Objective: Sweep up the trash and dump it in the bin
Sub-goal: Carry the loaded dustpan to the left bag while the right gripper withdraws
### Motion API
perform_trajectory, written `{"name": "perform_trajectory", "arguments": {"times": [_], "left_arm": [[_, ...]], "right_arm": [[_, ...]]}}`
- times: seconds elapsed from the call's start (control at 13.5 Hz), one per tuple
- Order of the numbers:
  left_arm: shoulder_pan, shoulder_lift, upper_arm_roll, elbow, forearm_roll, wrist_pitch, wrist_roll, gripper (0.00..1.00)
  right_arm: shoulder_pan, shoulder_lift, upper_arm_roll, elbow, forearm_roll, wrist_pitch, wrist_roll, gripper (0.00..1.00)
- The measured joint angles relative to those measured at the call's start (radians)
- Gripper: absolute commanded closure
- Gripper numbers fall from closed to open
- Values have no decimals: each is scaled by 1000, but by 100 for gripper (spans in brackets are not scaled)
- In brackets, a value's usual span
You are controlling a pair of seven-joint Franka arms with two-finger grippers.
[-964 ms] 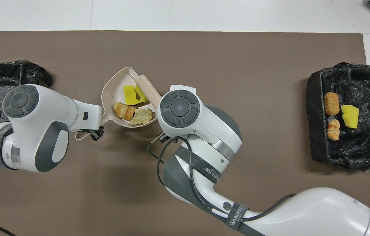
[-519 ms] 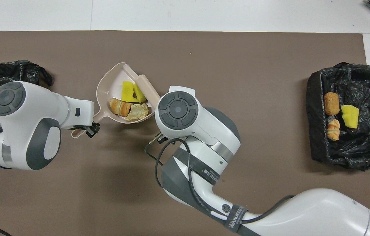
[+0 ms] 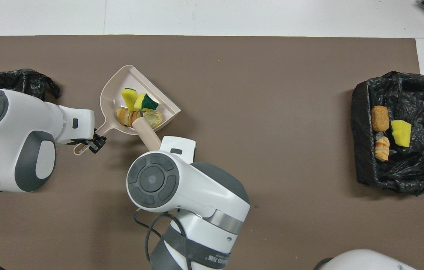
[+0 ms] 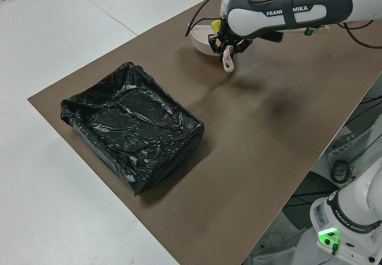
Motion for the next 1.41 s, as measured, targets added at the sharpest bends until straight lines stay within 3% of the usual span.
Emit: {"name": "perform_trajectory", "arguments": {"times": [0.52,0.89,1.41], "left_arm": [[8,0,0,37,-6,-36,0,100],[21,-1,0,58,-10,-54,0,100],[98,-31,3,103,-13,-142,62,100]], "right_arm": [[-29,-6,24,30,46,-26,9,100],[-38,-10,26,118,57,-173,28,100],[-55,-48,28,125,58,-380,149,100]]}}
